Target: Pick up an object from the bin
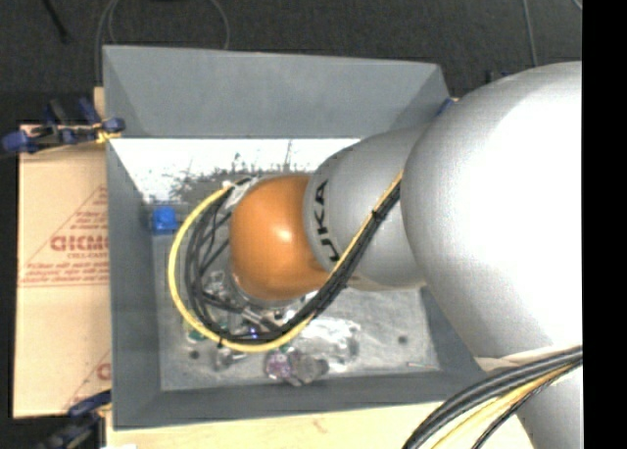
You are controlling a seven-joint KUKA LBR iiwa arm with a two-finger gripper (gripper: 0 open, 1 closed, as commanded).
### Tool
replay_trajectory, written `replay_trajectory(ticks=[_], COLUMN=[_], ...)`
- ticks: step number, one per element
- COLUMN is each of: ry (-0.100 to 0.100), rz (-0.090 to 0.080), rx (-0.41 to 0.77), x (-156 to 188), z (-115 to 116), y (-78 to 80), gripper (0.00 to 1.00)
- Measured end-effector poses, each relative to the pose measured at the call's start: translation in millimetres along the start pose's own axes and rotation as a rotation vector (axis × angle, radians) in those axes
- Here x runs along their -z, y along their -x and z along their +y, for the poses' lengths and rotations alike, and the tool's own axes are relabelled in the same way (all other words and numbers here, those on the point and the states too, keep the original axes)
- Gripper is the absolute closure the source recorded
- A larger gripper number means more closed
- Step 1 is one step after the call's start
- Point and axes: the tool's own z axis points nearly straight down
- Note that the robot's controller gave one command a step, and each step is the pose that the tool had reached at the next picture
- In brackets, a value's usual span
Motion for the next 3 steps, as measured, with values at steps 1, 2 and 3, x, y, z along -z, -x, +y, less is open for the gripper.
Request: replay_trajectory(ticks=[1,2,3], ry=[-0.007,0.001,-0.005], rz=[0.013,0.004,0.012], rx=[0.483,0.268,0.742], x=[-1.3,-0.5,-1.4], z=[38.7,3.6,34.6], y=[25.5,26.6,32.1], gripper=[0.00,0.00,0.00])
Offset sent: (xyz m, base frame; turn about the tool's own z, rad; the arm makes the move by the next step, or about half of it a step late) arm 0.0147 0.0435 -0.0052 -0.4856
